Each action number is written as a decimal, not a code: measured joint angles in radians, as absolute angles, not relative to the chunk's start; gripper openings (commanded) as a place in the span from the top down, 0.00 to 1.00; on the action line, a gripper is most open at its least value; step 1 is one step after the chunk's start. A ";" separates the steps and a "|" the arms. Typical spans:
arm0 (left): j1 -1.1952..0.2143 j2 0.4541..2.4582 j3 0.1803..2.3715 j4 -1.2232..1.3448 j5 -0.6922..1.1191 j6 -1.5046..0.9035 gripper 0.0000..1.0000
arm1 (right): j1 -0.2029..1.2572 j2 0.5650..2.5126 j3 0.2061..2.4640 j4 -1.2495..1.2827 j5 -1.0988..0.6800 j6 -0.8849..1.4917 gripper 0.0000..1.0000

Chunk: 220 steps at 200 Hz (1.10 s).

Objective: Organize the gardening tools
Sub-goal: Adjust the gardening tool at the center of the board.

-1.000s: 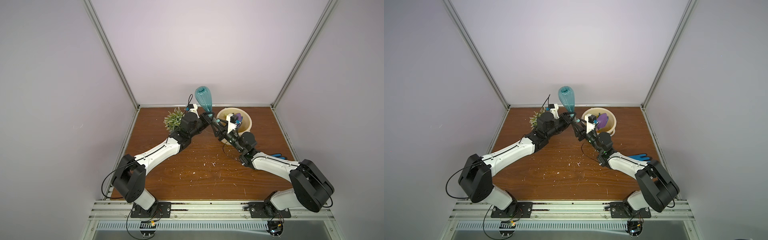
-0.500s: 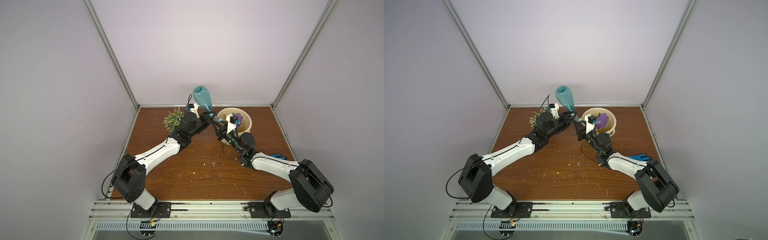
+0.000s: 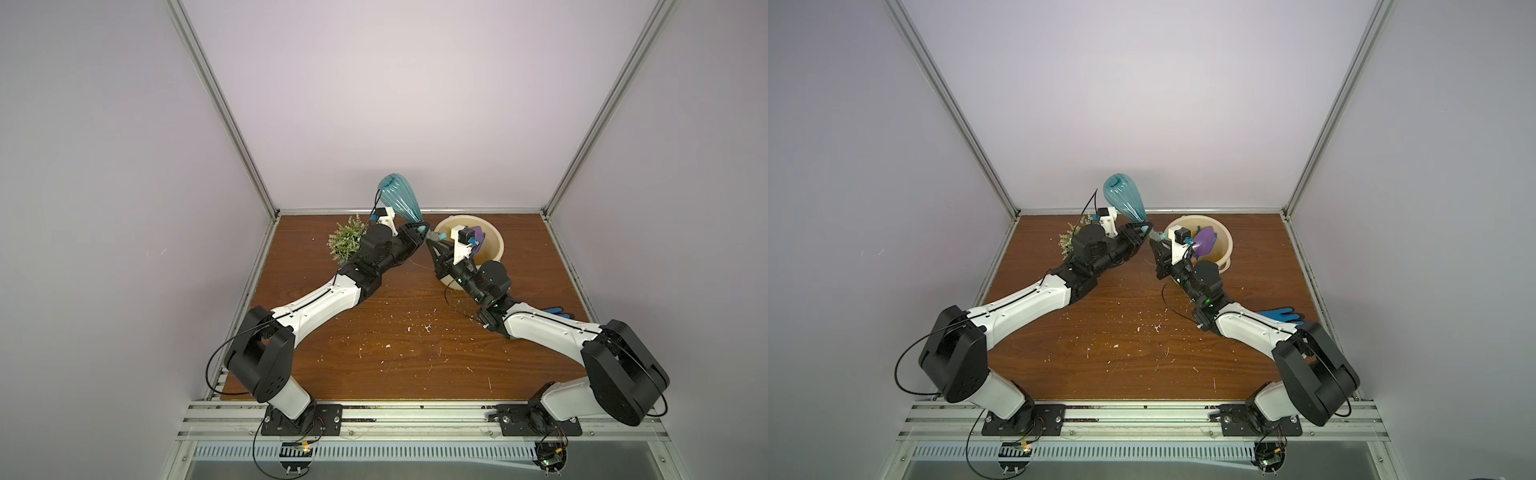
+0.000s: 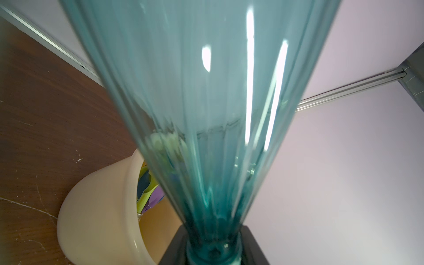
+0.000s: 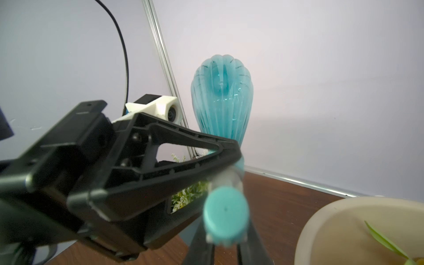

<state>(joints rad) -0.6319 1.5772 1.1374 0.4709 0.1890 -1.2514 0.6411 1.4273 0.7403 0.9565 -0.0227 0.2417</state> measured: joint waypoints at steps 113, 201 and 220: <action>-0.632 1.567 1.125 0.422 0.268 -1.169 0.32 | 0.615 1.162 0.808 0.398 -0.024 0.107 1.00; -0.632 1.332 1.063 0.060 0.098 -0.910 0.26 | 0.599 1.143 1.183 -0.204 -0.033 -0.017 1.00; -0.632 1.306 1.063 -0.003 0.055 -0.850 0.25 | 0.599 1.173 1.283 -0.322 -0.040 -0.041 1.00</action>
<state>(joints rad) -0.6315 1.3060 1.0630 -0.0029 0.0547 -0.8505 0.5987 1.1728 1.2827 -0.3222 -0.0402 -0.0406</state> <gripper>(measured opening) 0.744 0.182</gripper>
